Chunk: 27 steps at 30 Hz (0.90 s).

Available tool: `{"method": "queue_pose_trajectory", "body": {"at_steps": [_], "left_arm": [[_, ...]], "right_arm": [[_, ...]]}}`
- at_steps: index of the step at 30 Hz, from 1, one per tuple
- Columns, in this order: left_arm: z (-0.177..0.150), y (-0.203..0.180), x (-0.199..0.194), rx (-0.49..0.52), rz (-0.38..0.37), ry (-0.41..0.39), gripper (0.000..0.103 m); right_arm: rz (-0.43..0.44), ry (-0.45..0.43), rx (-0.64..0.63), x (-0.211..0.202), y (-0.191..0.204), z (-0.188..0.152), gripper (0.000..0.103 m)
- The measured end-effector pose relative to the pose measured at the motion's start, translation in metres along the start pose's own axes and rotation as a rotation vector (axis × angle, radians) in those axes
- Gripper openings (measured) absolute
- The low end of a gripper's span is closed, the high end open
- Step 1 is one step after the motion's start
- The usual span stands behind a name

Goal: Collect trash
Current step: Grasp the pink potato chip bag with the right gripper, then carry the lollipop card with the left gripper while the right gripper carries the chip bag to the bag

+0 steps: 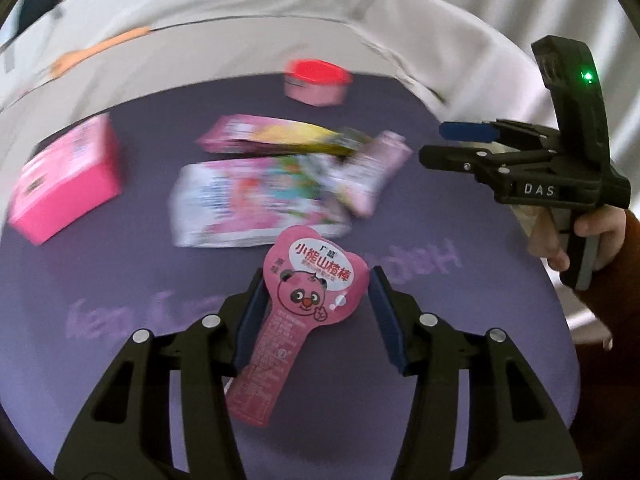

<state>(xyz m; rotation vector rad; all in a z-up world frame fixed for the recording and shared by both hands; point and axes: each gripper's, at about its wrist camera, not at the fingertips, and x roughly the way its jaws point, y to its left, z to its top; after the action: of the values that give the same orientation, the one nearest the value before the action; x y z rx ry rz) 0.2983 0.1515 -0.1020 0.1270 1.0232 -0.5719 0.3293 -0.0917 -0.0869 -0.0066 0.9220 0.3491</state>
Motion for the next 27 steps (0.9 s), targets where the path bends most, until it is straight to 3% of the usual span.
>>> {"method": "queue_pose_trajectory", "body": {"at_steps": [2, 7, 12, 13, 14, 16, 18, 21, 27], "left_arm": [[-0.003, 0.021, -0.009, -0.096, 0.051, -0.025, 0.048], [-0.01, 0.061, -0.024, -0.279, 0.083, -0.062, 0.049], [-0.014, 0.075, -0.033, -0.335, 0.089, -0.077, 0.049], [-0.014, 0.074, -0.034, -0.336, 0.088, -0.08, 0.049], [-0.014, 0.073, -0.035, -0.338, 0.086, -0.082, 0.049], [-0.012, 0.071, -0.035, -0.337, 0.083, -0.086, 0.049], [-0.01, 0.069, -0.035, -0.334, 0.078, -0.092, 0.049], [-0.006, 0.064, -0.037, -0.324, 0.073, -0.104, 0.049], [0.012, 0.04, -0.051, -0.268, 0.084, -0.154, 0.049]], "right_arm": [[0.035, -0.003, -0.019, 0.016, 0.011, 0.019, 0.065], [0.109, 0.055, -0.05, 0.064, 0.037, 0.054, 0.065], [0.077, 0.118, -0.122, 0.096, 0.053, 0.063, 0.065], [0.074, 0.125, -0.128, 0.097, 0.054, 0.063, 0.06], [0.067, 0.126, -0.137, 0.095, 0.055, 0.062, 0.045], [0.045, 0.132, -0.174, 0.091, 0.057, 0.06, 0.029], [0.059, 0.135, -0.169, 0.083, 0.053, 0.057, 0.018], [0.068, 0.122, -0.141, 0.066, 0.045, 0.053, 0.012], [0.048, 0.042, -0.095, 0.016, 0.029, 0.047, 0.011]]}}
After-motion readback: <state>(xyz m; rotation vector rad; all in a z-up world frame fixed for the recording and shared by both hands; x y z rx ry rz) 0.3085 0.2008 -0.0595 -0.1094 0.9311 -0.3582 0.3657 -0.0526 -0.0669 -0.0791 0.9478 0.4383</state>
